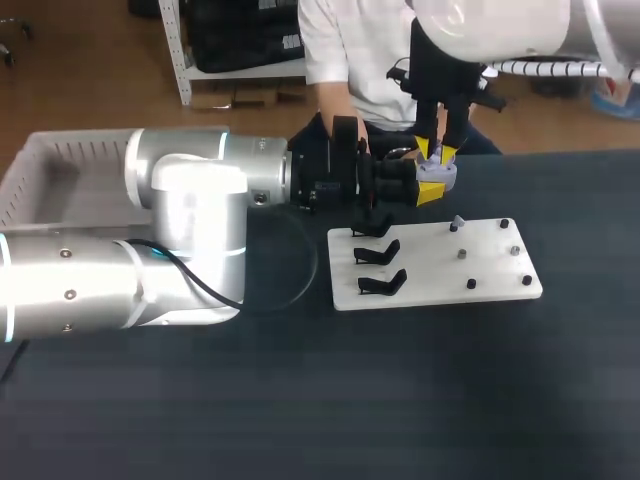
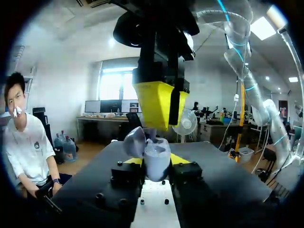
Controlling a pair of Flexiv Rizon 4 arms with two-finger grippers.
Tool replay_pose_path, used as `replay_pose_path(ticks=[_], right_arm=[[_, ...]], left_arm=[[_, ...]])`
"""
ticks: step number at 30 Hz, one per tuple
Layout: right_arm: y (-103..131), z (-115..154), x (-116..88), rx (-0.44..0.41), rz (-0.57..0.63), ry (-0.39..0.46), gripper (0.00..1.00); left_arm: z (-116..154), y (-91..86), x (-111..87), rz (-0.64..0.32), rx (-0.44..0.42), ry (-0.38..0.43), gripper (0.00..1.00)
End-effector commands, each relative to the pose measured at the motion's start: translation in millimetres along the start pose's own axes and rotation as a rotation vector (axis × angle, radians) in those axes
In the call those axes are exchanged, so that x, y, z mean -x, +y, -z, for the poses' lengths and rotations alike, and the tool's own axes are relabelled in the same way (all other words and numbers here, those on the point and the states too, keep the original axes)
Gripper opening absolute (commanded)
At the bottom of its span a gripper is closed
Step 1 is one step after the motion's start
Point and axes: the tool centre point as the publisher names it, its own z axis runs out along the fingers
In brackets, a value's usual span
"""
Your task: Pick up each earbud case from the left stands, insert the matching earbuds, close the lid, and place the case in the box.
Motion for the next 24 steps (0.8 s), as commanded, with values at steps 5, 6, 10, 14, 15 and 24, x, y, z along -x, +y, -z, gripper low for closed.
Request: replay_pose_path(ticks=[5,6,10,14,15,24], right_arm=[[2.0,-1.8,1.6,-0.011,-0.003,0.006,0.00],[2.0,-2.3,1.7,-0.012,-0.002,0.006,0.00],[2.4,-3.7,1.8,-0.016,-0.003,0.007,0.00],[2.7,-4.4,2.2,-0.019,-0.002,0.006,0.00],[2.7,-4.5,2.3,-0.019,-0.003,0.006,0.00],[3.0,-4.4,2.7,-0.021,-0.002,0.004,0.00]], left_arm=[[-0.5,0.6,-1.3,-0.003,0.001,-0.006,0.00],[-0.5,0.6,-1.3,-0.003,0.001,-0.006,0.00],[-0.5,0.6,-1.3,-0.003,0.001,-0.006,0.00],[-0.5,0.6,-1.3,-0.003,0.001,-0.006,0.00],[-0.5,0.6,-1.3,-0.003,0.001,-0.006,0.00],[-0.5,0.6,-1.3,-0.003,0.001,-0.006,0.00]])
